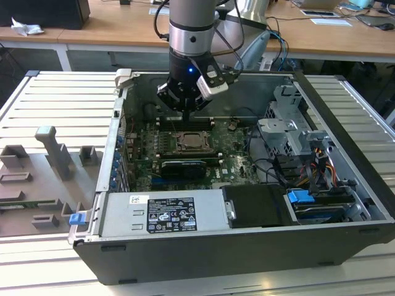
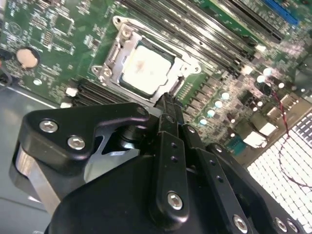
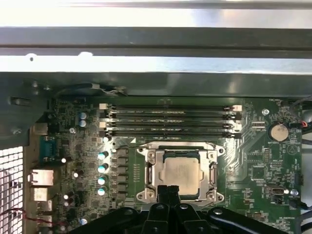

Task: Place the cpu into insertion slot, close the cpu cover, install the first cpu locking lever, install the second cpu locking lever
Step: 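Install the first cpu locking lever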

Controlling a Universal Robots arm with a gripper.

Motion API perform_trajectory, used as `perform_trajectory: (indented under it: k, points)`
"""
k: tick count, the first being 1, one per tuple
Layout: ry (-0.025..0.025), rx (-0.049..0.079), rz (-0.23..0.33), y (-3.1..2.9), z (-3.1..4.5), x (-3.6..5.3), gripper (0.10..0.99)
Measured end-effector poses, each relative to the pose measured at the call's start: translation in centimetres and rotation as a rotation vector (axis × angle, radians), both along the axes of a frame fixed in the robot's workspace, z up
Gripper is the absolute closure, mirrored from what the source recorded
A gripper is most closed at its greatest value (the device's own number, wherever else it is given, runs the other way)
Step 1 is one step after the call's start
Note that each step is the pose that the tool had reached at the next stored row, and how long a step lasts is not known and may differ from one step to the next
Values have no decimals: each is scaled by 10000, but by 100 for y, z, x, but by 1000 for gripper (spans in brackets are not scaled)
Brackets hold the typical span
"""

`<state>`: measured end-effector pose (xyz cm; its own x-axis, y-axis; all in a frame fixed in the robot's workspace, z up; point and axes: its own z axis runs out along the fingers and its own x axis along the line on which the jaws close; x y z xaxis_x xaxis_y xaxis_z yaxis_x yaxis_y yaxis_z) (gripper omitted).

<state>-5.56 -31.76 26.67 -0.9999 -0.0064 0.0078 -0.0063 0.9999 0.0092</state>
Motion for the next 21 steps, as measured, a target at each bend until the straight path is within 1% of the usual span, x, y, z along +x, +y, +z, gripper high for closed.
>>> perform_trajectory:
  k: [3, 9, 12, 15, 18, 20, 21]
  points:
    - [-27, 1, -2, 0, -1, -73, 980]
    - [-53, 2, 0, 0, -1, -115, 980]
    - [-67, 1, 0, 0, -1, -181, 980]
    - [-82, 2, 22, 3, -9, -332, 980]
    - [-81, 0, 48, 18, -20, -388, 980]
    - [-81, 1, 90, 43, -36, -431, 980]
    - [-81, 1, 104, 54, -42, -440, 980]
